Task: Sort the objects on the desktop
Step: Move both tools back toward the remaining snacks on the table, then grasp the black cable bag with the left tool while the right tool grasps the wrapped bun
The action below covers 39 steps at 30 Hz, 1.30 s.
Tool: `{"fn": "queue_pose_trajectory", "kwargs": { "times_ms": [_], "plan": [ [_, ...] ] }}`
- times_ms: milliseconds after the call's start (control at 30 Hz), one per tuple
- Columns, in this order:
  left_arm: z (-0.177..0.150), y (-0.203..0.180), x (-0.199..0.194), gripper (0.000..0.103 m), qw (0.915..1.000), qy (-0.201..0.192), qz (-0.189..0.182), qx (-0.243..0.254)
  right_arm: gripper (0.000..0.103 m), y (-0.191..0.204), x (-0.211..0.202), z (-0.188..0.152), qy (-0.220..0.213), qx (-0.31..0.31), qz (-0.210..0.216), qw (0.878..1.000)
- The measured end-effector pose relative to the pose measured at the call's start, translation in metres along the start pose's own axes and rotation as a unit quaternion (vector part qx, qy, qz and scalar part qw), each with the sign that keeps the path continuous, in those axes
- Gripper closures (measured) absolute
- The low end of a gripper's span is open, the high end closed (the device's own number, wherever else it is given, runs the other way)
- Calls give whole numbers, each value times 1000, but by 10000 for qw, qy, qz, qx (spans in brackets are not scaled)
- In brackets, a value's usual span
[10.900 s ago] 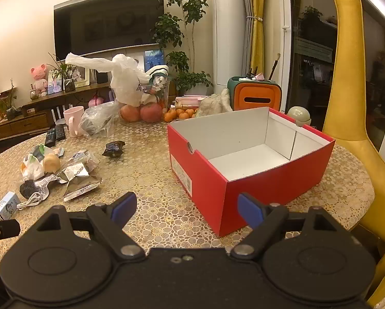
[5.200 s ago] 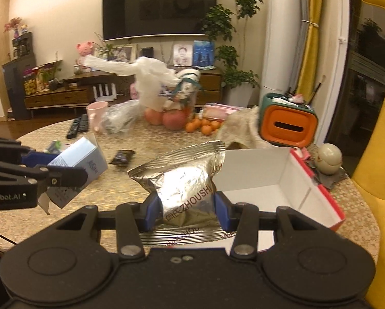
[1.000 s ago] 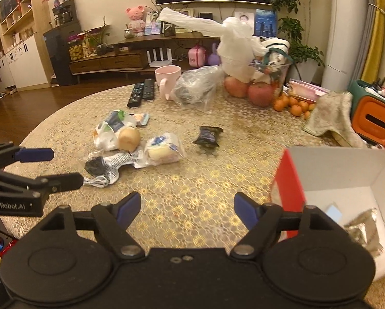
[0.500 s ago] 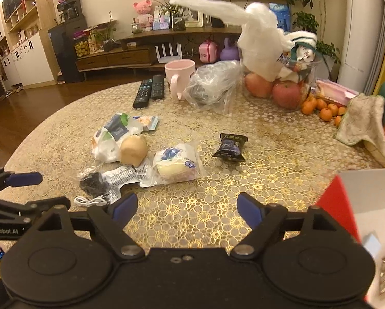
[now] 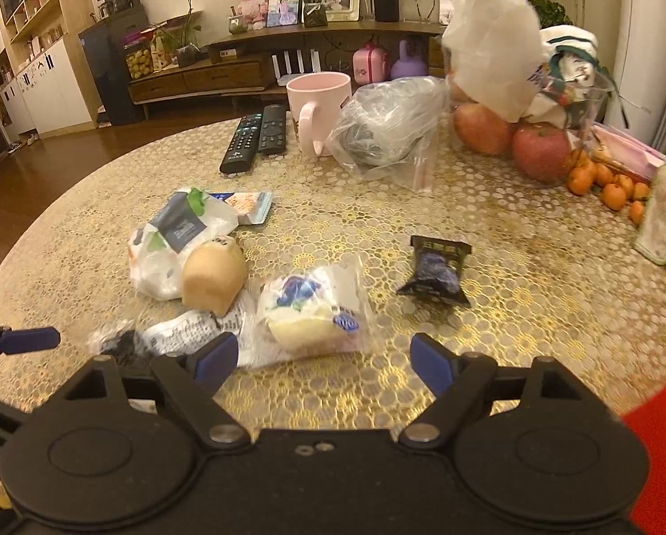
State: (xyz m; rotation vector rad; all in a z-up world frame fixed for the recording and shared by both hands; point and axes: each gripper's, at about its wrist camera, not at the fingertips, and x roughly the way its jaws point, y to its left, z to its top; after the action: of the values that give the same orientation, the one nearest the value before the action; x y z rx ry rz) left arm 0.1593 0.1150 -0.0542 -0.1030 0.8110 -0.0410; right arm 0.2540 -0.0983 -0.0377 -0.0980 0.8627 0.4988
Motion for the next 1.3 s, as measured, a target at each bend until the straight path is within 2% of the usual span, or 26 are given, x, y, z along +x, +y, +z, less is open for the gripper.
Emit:
{"fn": "queue_pose_trajectory", "kwargs": {
  "times_ms": [300, 667, 733, 900, 967, 1100, 1300],
  "plan": [
    [2, 7, 17, 2, 9999, 41, -65, 72, 17, 6, 43, 17, 139, -153, -26, 9998],
    [2, 16, 24, 4, 10000, -46, -75, -16, 17, 9, 73, 10, 441, -292, -8, 9986],
    [2, 18, 24, 11, 9999, -82, -75, -37, 19, 7, 73, 10, 452, -255, 27, 9986],
    [1, 17, 28, 46, 9999, 38, -132, -50, 20, 4, 75, 10, 483, -139, 105, 9987],
    [0, 16, 28, 49, 9999, 31, -142, -45, 23, 3, 75, 10, 480, -100, 119, 9987],
    [1, 15, 27, 65, 9998, 42, -192, -39, 27, 3, 75, 9, 493, -37, 184, 9986],
    [0, 14, 27, 73, 9999, 44, -159, -42, 40, 2, 69, 9, 413, 72, 206, 9989]
  ]
}}
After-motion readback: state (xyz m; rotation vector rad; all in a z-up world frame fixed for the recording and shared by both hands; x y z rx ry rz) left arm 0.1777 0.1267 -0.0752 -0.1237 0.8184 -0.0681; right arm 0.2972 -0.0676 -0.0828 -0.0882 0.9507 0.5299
